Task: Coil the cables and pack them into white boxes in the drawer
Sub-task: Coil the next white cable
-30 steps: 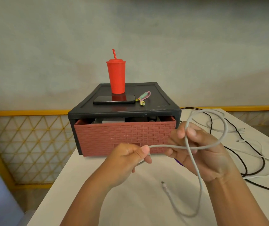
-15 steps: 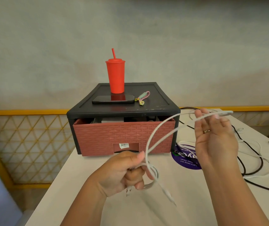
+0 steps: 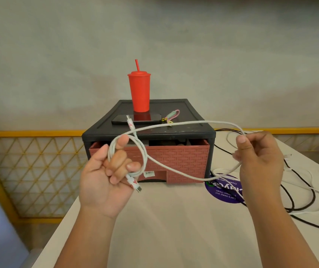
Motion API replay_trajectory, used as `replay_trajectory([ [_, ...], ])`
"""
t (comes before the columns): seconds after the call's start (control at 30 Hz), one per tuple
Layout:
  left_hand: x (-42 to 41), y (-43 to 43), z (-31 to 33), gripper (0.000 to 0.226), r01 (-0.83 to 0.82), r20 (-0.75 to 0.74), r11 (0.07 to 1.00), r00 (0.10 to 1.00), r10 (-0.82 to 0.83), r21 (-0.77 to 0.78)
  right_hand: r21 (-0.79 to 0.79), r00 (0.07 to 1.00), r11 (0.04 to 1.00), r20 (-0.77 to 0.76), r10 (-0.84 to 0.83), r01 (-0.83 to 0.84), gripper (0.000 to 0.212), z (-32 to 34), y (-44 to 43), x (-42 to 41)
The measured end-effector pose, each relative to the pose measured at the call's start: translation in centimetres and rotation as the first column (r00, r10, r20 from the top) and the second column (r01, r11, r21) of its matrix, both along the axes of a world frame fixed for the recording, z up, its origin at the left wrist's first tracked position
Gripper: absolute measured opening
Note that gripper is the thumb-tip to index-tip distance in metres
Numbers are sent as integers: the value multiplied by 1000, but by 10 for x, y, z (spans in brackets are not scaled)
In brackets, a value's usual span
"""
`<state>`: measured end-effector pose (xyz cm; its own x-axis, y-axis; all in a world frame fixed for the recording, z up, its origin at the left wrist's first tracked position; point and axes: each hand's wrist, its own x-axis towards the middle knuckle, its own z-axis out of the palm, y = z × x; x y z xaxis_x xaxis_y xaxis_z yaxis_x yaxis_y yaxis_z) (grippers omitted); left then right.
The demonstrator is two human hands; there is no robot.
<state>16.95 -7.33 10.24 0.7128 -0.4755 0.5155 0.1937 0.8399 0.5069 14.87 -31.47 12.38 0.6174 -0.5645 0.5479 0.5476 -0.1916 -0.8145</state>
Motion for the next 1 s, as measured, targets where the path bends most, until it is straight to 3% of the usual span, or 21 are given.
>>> replay_trajectory([
  [0.13, 3, 7, 2, 47, -32, -50, 999, 998, 30, -38, -7, 996, 997, -20, 82, -82, 24, 2, 9, -2],
  [0.27, 4, -1, -2, 35, -102, -64, 992, 993, 97, -68, 111, 994, 988, -11, 110, -108, 29, 0, 12, 0],
  [0.3, 3, -3, -1, 37, -56, -40, 997, 998, 54, -59, 131, 996, 987, 0, 92, -91, 29, -1, 11, 0],
  [0.4, -6, -3, 8, 47, -141, -46, 984, 988, 147, 106, 87, 999, 996, 18, -34, 33, 21, -2, 8, -1],
  [0.57, -16, -4, 14, 41, 30, -87, 999, 996, -29, 15, 3, 988, 991, 87, -130, 131, 22, -1, 10, -4],
  [0.7, -15, 2, 13, 47, -43, -63, 986, 997, 54, 163, -65, 979, 981, 109, -173, 181, 28, 1, 14, -7],
  [0.87, -9, 7, 14, 46, -109, -142, 994, 984, 109, 7, -113, 994, 992, -103, 46, -58, 28, 5, 12, -5],
  [1.0, -6, 18, 15, 44, -265, -171, 961, 953, 249, -77, -287, 884, 899, -427, 188, -330, 20, 5, 17, -4],
])
